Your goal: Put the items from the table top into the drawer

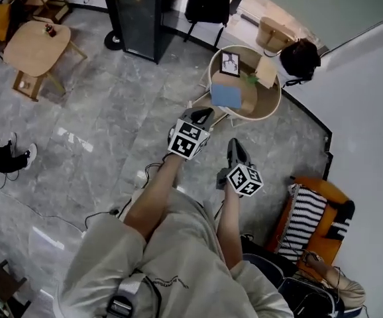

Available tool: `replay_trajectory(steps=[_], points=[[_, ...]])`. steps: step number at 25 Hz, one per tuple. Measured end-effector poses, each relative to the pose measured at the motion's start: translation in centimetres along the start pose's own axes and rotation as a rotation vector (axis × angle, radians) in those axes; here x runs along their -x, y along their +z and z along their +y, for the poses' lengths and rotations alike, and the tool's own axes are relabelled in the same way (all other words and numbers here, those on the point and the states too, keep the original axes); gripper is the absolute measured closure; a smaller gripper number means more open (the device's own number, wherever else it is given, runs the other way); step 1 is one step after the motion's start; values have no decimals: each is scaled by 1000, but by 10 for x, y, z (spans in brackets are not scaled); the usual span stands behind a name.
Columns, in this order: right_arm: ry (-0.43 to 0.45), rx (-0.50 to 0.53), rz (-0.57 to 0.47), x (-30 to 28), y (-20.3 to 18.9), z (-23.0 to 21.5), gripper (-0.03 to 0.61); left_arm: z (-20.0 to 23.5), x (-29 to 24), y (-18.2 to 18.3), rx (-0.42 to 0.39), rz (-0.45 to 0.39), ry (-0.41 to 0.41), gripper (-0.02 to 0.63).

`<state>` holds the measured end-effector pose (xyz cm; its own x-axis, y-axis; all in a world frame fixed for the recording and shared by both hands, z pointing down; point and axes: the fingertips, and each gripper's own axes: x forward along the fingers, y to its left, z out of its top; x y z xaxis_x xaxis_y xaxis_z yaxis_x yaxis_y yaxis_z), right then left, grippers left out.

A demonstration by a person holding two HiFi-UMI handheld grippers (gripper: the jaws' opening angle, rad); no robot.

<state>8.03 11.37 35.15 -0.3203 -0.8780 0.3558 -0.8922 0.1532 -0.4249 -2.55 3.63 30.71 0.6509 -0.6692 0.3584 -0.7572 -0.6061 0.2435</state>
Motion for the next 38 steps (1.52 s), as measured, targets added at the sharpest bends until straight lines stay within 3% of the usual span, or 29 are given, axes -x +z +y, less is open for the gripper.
replay_trajectory(steps=[4, 7, 12, 21, 28, 32, 38], points=[[1, 55, 61, -42, 8, 0, 545, 37, -15, 1, 88, -6, 27, 592], [35, 74, 115, -59, -7, 9, 545, 58, -10, -9, 168, -23, 26, 592], [114, -8, 118, -89, -9, 25, 545, 89, -5, -16, 212, -23, 73, 592], [148, 67, 161, -137, 17, -11, 545, 106, -49, -17, 273, -21, 126, 592], [166, 7, 168, -185, 61, -95, 545, 86, -139, -30, 268, 87, 153, 592], [220, -77, 181, -217, 62, -157, 545, 80, -200, -69, 280, 202, 186, 592], [263, 33, 302, -262, 37, -250, 545, 77, -299, -141, 366, 284, 188, 592]])
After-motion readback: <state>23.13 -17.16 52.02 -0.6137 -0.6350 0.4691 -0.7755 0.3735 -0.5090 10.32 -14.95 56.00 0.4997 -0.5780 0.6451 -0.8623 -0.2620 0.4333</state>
